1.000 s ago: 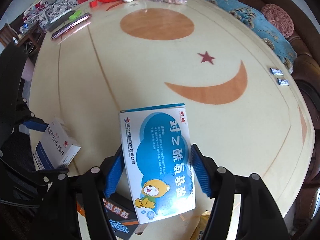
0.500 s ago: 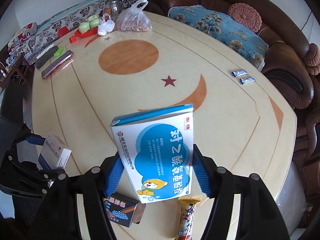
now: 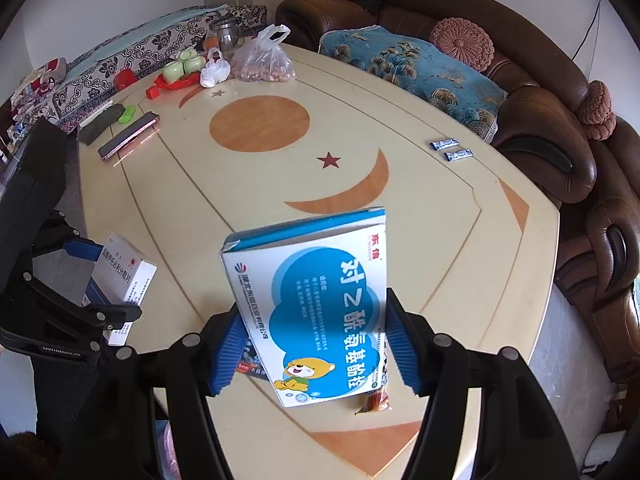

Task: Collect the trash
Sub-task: 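Lift and carry both medicine boxes with both tools over the pink bin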

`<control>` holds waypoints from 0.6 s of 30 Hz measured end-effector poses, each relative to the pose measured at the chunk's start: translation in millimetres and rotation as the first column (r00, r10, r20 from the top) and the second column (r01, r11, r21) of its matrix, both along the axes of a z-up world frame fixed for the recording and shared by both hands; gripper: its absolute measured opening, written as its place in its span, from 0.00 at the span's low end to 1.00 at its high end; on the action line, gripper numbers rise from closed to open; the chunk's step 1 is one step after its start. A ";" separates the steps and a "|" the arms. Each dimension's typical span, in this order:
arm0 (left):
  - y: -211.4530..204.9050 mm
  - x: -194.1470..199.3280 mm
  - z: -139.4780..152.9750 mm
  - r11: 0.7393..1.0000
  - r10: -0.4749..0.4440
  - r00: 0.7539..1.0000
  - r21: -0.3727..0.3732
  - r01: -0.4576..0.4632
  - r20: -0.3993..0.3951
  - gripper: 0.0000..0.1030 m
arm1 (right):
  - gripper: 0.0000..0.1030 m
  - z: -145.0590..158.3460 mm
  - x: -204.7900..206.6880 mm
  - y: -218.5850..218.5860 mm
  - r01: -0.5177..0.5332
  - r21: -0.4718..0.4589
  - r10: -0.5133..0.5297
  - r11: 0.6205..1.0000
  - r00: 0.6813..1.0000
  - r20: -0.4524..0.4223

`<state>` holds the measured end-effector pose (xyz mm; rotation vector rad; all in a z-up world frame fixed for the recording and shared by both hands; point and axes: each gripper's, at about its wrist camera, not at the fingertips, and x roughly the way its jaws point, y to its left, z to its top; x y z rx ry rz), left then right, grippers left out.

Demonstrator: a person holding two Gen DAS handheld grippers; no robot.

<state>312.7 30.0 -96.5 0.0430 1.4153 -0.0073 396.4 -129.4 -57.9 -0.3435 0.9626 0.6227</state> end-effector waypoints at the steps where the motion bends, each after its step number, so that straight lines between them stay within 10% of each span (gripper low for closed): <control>1: -3.2 -3.4 2.7 1.000 -0.008 1.000 0.000 0.008 0.005 0.65 | 0.60 2.3 -8.0 -4.5 0.008 0.002 -0.008 1.000 1.000 0.004; 18: -54.2 -99.5 13.1 0.981 -0.194 0.979 0.004 0.194 0.057 0.65 | 0.60 8.8 -142.5 -55.2 0.119 0.009 -0.119 0.993 0.993 0.000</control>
